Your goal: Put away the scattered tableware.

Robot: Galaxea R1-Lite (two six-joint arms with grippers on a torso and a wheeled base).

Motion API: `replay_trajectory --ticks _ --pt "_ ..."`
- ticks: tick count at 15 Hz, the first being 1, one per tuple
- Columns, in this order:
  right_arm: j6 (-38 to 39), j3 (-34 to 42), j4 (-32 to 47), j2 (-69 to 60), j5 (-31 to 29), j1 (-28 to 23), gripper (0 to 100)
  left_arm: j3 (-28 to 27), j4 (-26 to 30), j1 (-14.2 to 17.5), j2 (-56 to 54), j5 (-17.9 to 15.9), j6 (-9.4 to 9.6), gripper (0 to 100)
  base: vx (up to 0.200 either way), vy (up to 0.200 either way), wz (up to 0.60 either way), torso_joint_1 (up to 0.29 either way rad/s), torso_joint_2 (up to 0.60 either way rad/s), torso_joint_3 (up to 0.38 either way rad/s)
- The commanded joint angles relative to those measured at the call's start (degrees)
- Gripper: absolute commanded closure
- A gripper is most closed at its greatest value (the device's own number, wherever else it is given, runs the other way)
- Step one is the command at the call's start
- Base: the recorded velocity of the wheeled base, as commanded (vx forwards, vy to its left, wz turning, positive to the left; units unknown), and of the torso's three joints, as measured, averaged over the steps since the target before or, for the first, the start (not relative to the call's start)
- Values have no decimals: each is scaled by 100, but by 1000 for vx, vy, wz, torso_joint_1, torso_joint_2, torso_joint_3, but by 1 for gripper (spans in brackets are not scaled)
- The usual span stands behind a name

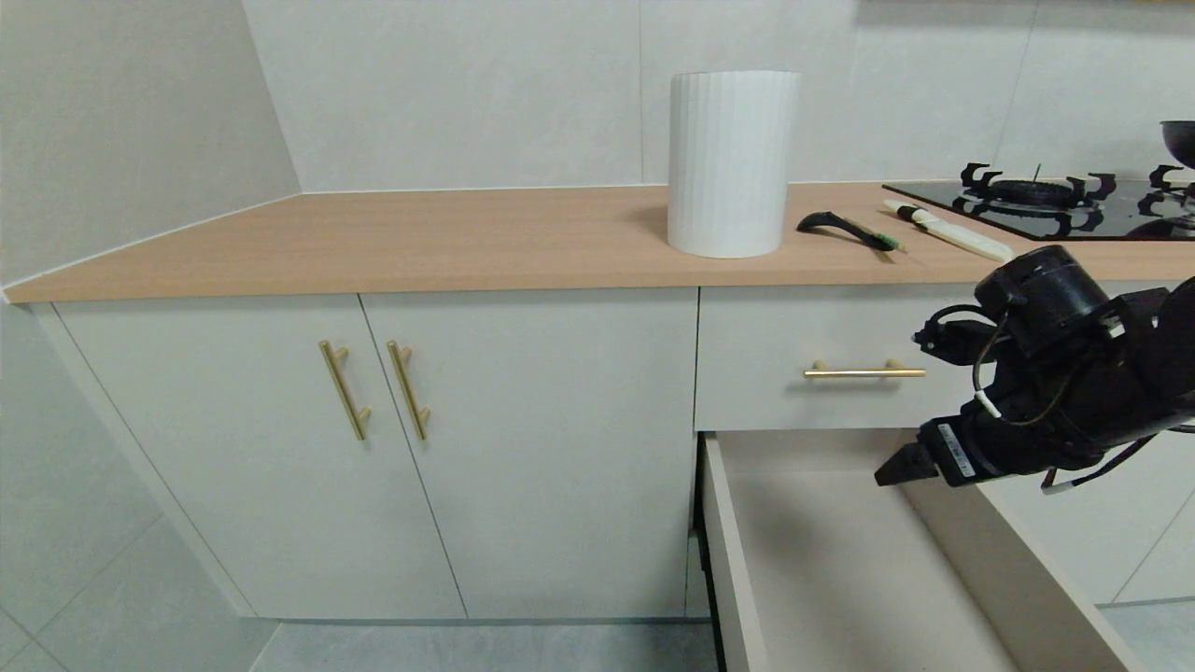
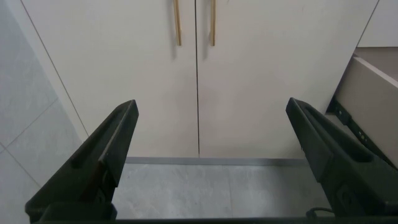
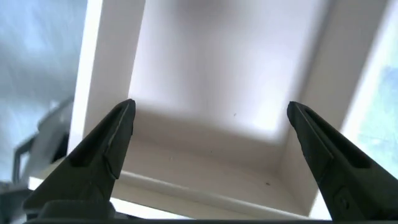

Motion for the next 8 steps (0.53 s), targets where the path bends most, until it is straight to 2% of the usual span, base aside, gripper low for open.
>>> replay_trajectory --ticks 1,8 --pt "-12 12 -89 -373 9 -74 0 0 -1 2 0 2 -1 0 0 0 0 0 0 0" --pt "-3 135 -317 -382 -35 -74 0 0 -1 2 0 2 -1 0 0 0 0 0 0 0"
